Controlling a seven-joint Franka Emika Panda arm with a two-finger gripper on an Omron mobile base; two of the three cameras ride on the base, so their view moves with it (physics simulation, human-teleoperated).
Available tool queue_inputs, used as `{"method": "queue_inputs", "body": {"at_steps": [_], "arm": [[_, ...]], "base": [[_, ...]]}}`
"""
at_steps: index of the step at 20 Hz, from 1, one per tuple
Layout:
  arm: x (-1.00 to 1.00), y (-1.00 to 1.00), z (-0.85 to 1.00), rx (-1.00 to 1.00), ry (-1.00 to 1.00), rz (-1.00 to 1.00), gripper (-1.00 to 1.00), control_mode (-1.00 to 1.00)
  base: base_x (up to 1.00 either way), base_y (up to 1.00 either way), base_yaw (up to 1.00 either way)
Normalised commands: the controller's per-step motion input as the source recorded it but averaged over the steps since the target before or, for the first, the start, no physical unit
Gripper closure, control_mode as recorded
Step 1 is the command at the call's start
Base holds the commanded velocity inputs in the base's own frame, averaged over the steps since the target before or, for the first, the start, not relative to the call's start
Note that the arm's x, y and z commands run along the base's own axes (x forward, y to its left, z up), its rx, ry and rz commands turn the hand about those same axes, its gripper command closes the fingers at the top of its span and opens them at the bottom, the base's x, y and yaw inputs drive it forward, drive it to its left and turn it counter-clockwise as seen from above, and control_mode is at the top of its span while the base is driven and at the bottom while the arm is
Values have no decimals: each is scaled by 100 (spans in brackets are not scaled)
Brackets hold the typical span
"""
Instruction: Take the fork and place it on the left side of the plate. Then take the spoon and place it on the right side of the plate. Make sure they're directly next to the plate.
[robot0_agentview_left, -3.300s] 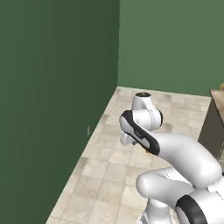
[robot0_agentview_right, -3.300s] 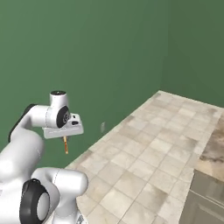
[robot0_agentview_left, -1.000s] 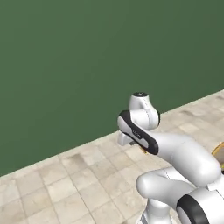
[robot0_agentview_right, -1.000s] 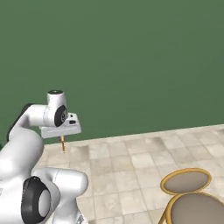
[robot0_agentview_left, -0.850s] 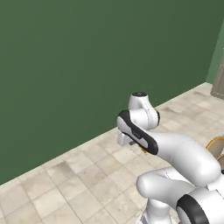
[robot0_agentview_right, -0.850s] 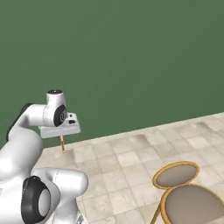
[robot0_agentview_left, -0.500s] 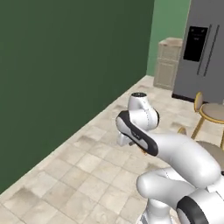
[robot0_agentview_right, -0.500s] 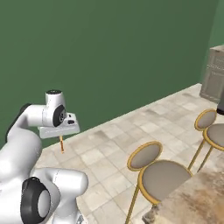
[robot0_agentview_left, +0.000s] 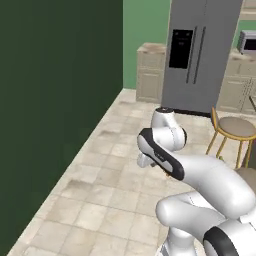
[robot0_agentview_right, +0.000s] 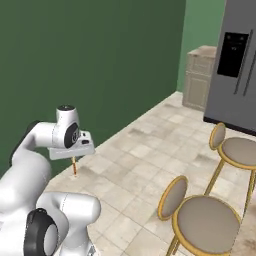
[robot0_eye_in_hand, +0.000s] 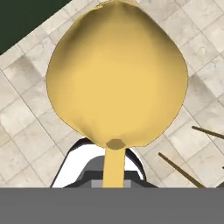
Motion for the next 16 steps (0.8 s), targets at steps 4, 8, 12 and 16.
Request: {"method": "queue_inputs", "body": {"at_steps": [4,8,12,16], "arm": [[0,0,0,0,0,0,100,100],[0,0,0,0,0,0,100,100],[0,0,0,0,0,0,100,100],[0,0,0,0,0,0,100,100]], "base": [[100,87,-60],[92,75,-73],[83,72,-75],[70,67,-78]]}}
